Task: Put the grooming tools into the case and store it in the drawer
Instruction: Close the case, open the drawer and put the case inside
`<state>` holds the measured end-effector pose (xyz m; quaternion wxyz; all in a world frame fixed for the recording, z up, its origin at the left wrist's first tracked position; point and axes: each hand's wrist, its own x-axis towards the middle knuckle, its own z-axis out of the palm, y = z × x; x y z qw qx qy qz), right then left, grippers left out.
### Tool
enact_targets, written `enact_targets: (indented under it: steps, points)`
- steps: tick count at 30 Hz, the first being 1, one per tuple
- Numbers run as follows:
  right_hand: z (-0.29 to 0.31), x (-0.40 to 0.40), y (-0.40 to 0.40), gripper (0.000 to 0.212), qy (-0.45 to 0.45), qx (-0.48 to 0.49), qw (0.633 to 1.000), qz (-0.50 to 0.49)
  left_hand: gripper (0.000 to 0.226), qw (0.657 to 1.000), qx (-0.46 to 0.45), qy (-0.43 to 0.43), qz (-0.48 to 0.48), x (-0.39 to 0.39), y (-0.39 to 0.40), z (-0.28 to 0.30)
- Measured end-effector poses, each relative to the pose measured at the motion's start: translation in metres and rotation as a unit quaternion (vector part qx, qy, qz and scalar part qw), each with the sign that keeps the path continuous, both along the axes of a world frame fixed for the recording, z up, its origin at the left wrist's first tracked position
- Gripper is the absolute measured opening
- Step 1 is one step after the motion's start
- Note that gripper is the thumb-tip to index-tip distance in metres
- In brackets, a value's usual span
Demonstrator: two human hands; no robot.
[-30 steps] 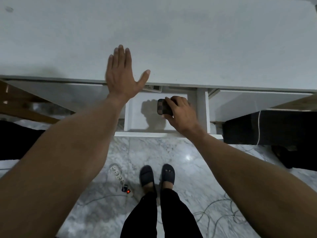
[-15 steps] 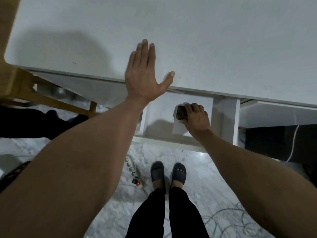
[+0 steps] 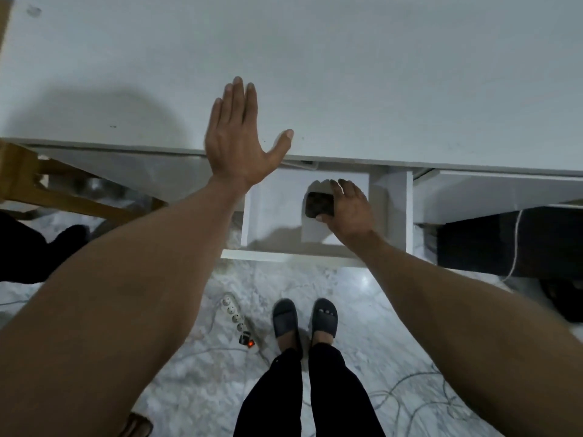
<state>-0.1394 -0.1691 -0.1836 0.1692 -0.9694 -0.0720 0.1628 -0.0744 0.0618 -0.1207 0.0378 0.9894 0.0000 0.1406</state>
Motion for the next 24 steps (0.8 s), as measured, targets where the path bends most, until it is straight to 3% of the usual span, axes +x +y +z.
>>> enact_targets:
  steps: [5,9,18,24]
  points:
    - [0.040,-0.019,-0.020,0.080,-0.057,-0.002,0.998,-0.021,0.101,0.996,-0.027,0.081,-0.016,-0.002,0.001,0.014]
    - [0.072,-0.041,-0.039,0.064,-0.113,-0.001,0.993,-0.038,0.100,0.984,-0.090,0.151,-0.033,-0.016,0.000,0.029]
    - [0.107,-0.113,-0.044,0.056,-0.145,-0.016,0.989,-0.037,0.086,0.970,-0.166,0.143,-0.106,-0.165,-0.027,0.014]
    - [0.105,-0.158,-0.047,0.060,-0.098,-0.045,0.993,-0.039,0.086,0.966,-0.175,0.151,-0.111,-0.227,-0.032,-0.002]
